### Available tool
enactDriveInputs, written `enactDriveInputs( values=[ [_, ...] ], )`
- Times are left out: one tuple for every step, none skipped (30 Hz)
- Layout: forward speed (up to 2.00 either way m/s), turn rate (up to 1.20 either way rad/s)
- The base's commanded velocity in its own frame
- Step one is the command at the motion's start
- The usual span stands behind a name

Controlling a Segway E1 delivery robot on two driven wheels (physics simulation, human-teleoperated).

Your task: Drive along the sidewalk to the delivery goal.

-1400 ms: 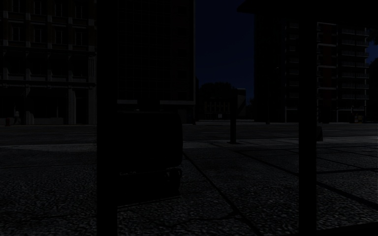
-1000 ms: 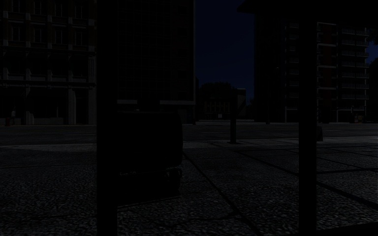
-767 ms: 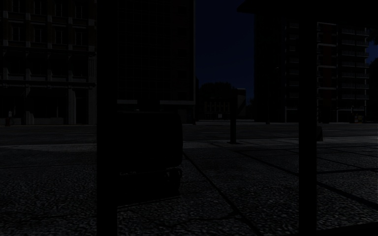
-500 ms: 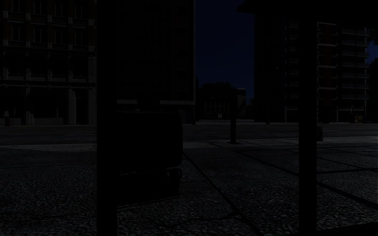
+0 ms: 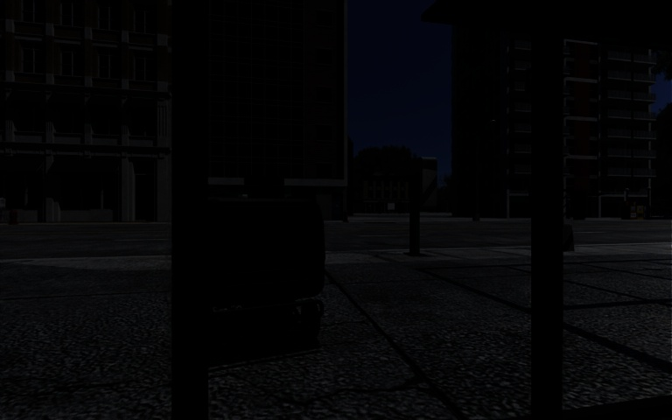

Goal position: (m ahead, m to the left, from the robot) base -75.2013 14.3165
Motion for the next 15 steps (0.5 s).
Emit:
enactDriveInputs(
  values=[
    [0.0,0.11],
    [0.0,0.11],
    [0.0,0.11],
    [0.0,0.12],
    [0.0,0.13],
    [0.0,0.15],
    [0.0,0.19],
    [0.0,0.19],
    [0.0,0.2],
    [0.0,0.21],
    [0.0,0.23],
    [0.0,0.23],
    [0.0,0.23],
    [0.0,0.25],
    [0.0,0.29]
  ],
)
